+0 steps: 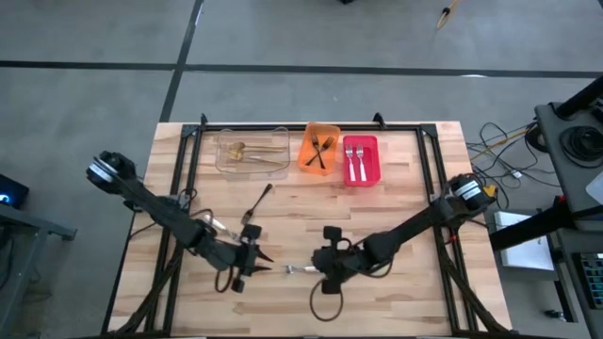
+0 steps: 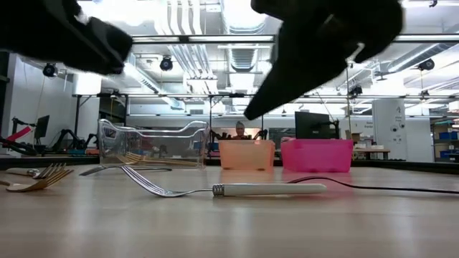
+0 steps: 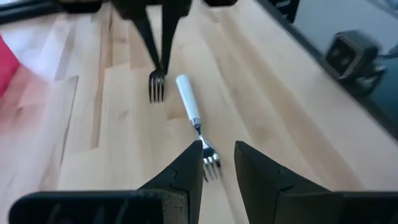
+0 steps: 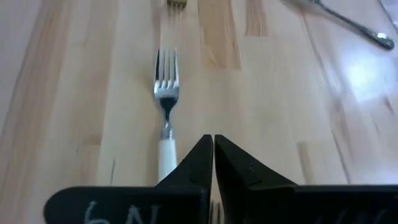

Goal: Sort silverware by color (type)
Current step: Put the white fork into the red bin

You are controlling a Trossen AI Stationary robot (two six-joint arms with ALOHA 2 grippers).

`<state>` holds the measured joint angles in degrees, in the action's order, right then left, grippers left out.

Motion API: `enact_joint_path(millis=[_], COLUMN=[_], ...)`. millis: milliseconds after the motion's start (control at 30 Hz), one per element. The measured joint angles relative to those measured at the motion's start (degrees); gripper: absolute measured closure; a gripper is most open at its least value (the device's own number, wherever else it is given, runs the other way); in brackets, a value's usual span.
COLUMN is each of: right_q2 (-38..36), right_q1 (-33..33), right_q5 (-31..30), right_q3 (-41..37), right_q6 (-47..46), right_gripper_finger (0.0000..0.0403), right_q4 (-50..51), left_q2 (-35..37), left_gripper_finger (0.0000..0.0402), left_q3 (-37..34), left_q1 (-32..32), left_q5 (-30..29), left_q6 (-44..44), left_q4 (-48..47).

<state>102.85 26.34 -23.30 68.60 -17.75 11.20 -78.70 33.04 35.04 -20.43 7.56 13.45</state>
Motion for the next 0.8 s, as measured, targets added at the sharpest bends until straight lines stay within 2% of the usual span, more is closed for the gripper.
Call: enact_joint_path(millis=[267,633,800], right_q2=[1.2,2.8,4.8], right_q1=[3.6,4.5,4.5], right_q5=[-0.8,-0.9,-1.1], right_q3=[-6.7,-9.8,-9.9], right_q6=[-7.5,-7.5,-6.2], right_gripper_finger=[0.0394,0.0393,0.0370], right_q4=[-10.2,-20.1,-22.2], left_q2=[-13.1,-20.7,-22.6], left_gripper_finger=[0.0326,0.0326,0.0326], left_q3=[-0.2,-0.1,-0.3], left_q1=[-1.7,-3.2,-3.2], left_q5=[1.6,4.7,4.9], left_q6=[-3.7,-1.2,-0.1], left_q4=[14.1,19.3,20.1])
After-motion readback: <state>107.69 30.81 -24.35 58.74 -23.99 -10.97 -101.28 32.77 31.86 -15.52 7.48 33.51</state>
